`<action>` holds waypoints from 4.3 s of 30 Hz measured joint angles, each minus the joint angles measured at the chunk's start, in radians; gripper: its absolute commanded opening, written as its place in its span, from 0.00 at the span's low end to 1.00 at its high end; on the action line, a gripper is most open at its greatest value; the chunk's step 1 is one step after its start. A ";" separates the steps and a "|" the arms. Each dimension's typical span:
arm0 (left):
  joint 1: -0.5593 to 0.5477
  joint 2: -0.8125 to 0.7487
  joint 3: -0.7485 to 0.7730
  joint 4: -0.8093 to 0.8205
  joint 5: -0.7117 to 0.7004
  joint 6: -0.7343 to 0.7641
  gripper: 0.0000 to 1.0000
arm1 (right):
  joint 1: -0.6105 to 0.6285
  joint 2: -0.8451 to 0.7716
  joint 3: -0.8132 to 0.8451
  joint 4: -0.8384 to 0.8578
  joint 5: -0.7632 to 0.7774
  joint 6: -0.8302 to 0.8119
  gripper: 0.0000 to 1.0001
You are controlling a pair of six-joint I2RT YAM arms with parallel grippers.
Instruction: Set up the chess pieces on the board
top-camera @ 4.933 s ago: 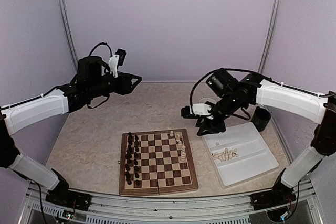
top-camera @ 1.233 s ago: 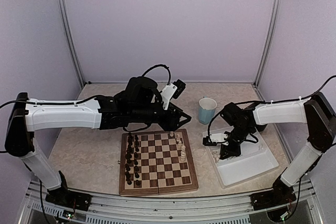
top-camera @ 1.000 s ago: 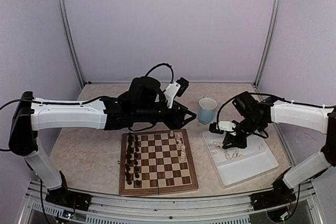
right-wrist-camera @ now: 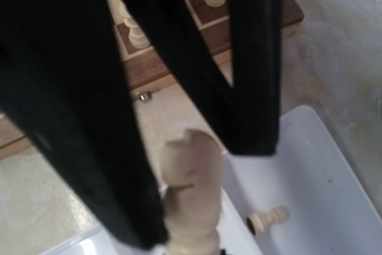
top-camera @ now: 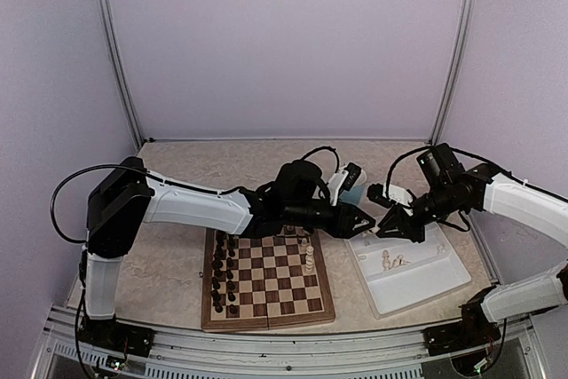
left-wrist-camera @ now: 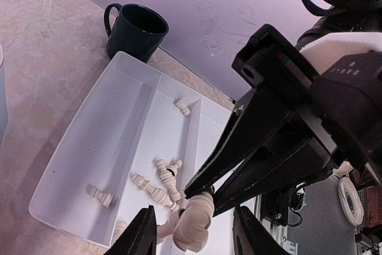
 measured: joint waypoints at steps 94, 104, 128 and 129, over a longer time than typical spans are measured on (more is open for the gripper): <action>0.024 -0.108 -0.106 0.528 0.031 -0.217 0.00 | -0.158 0.086 0.171 0.095 -0.618 0.067 0.49; 0.016 -0.098 -0.090 0.528 0.018 -0.225 0.00 | -0.127 0.087 0.172 0.116 -0.621 0.100 0.23; -0.137 -0.392 -0.072 -0.410 -0.267 0.229 0.00 | -0.260 0.129 0.042 0.149 -0.537 0.036 0.03; -0.158 -0.391 -0.066 -0.476 -0.290 0.243 0.00 | -0.262 0.129 0.042 0.150 -0.533 0.037 0.03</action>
